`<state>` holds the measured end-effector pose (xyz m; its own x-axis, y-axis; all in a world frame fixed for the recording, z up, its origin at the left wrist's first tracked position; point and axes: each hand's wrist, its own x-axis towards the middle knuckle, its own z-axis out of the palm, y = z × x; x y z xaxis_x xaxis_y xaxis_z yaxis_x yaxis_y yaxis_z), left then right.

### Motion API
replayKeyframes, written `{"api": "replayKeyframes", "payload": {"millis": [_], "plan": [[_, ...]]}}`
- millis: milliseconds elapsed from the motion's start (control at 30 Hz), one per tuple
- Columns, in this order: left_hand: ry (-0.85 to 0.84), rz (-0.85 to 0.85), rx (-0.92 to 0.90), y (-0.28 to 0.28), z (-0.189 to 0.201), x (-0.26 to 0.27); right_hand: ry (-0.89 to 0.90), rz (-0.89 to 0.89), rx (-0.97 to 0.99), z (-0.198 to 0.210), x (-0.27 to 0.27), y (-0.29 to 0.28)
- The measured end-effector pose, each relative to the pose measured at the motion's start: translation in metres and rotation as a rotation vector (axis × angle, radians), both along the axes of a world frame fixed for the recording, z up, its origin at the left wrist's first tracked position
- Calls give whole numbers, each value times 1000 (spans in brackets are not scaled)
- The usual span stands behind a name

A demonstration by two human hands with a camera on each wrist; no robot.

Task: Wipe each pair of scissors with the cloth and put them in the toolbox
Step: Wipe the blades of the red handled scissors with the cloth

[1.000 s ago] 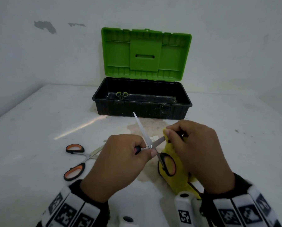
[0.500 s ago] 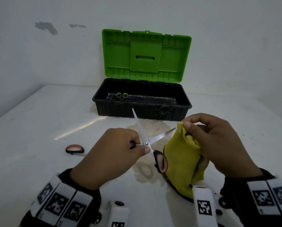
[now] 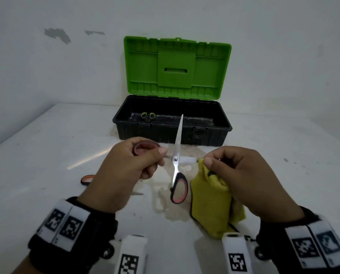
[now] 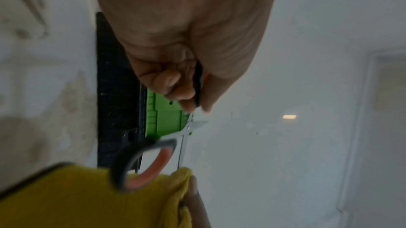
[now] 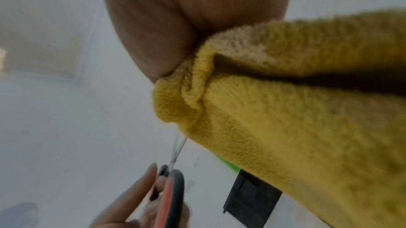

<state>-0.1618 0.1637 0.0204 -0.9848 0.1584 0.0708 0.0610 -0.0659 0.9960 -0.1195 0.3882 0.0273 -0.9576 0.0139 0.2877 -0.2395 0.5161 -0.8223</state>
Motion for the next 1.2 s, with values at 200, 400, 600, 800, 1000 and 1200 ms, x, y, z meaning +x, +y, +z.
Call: {"api": "replayKeyframes", "payload": {"millis": [200, 400, 600, 800, 1000, 1200], "plan": [[-183, 157, 276, 23, -16, 7, -46, -28, -244, -11, 5, -18], [-202, 250, 196, 35, -11, 16, -71, 25, -241, -18, 10, -29], [-50, 286, 49, 31, -4, 18, -101, 189, -208, -9, 15, -16], [57, 217, -35, 25, -7, 24, 19, -173, -142, -5, 5, 25], [62, 132, -68, 38, -7, 31, 238, -178, -61, 7, 3, 1], [81, 161, -53, 43, -8, 35, 394, 35, 233, -4, 4, -41]]}}
